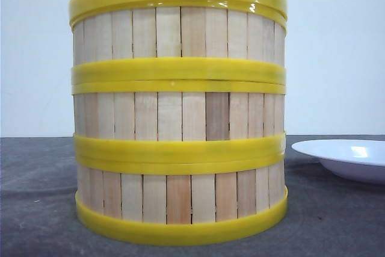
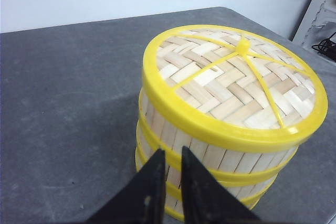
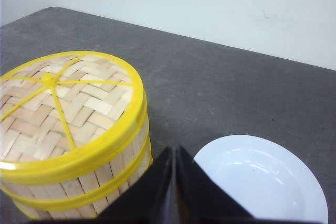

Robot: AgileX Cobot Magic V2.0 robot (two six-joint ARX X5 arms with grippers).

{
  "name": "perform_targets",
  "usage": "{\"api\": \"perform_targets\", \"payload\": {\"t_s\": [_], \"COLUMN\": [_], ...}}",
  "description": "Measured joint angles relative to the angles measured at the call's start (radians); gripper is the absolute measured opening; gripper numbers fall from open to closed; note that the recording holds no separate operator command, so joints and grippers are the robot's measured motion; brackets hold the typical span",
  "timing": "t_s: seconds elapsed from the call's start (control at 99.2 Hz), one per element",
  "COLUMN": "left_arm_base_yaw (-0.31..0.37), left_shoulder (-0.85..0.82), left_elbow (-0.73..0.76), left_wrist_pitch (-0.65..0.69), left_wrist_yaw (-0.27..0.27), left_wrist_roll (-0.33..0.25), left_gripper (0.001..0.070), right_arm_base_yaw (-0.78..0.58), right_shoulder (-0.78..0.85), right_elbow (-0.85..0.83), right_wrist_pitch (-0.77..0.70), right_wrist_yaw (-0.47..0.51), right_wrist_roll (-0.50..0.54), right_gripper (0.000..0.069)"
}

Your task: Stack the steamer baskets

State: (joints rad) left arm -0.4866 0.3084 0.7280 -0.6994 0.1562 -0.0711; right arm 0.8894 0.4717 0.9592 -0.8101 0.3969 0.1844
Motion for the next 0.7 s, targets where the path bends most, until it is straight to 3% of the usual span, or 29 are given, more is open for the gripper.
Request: {"api": "perform_targets", "payload": {"t_s": [0.272, 0.444, 0.696], "left_arm_base_yaw": [0.0, 0.008, 0.165], "left_shoulder": [0.0, 0.0, -0.004], "left_elbow": [0.0, 0.0, -0.023], "left_wrist_pitch": [0.0, 0.027, 0.132], "left_wrist_yaw": [0.0, -0.012, -0.025], "left_wrist_roll": [0.002, 0.08, 0.134], "left_gripper": [0.0027, 0.0027, 0.0027], "right_arm_base_yaw": [0.0, 0.0, 0.0], "right_shoulder": [0.0, 0.0, 0.0], "right_elbow": [0.0, 0.0, 0.0], "right_wrist_pitch": [0.0, 0.0, 0.0], "right_wrist_yaw": [0.0, 0.0, 0.0], "right_wrist_roll": [0.0, 0.0, 0.0], "right_gripper": [0.0006, 0.0006, 0.0006]}}
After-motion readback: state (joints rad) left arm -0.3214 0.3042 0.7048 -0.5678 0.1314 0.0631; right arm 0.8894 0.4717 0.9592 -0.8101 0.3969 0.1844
